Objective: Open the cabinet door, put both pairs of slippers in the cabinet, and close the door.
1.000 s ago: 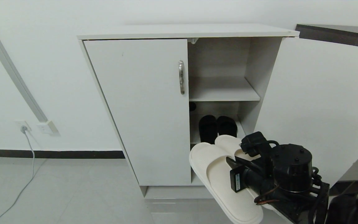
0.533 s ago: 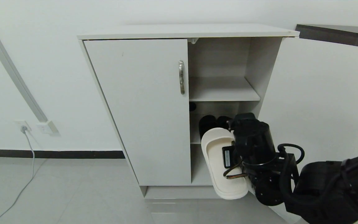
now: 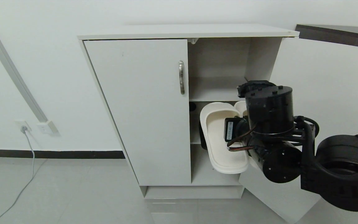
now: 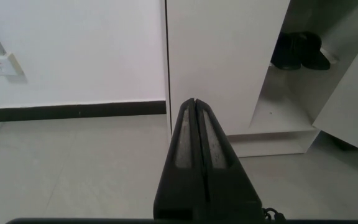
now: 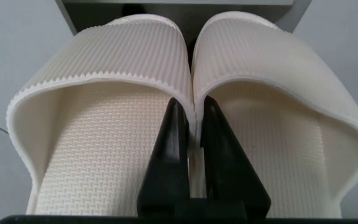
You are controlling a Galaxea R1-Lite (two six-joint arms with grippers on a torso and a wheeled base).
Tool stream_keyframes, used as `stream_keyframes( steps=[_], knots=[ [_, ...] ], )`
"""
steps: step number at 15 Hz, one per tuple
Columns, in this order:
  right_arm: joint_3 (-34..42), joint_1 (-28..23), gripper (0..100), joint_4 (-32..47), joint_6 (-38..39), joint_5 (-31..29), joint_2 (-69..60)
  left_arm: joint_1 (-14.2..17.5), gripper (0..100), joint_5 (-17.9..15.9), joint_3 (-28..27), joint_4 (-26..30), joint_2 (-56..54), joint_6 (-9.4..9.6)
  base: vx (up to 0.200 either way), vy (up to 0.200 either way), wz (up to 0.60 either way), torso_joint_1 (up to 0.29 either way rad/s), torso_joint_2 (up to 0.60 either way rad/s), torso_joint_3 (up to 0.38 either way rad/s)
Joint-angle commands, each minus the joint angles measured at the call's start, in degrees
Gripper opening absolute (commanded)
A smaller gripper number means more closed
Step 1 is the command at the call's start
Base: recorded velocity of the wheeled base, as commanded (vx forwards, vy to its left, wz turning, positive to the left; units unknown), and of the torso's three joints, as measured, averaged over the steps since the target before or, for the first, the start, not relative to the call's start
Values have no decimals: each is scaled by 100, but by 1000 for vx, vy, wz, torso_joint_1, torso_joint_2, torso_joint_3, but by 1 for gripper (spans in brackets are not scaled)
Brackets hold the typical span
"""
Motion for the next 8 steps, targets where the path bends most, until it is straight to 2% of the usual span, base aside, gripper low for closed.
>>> stream_keyframes(
  steps=[1, 8],
  knots=[
    [-26, -79, 0, -19, -7, 64, -18, 0, 0, 1, 0, -2, -1, 1, 0, 0, 0, 0, 0, 0],
    [-211, -132, 0, -28, -139, 160, -26, 0, 0, 1, 0, -2, -1, 1, 0, 0, 0, 0, 0, 0]
  ],
)
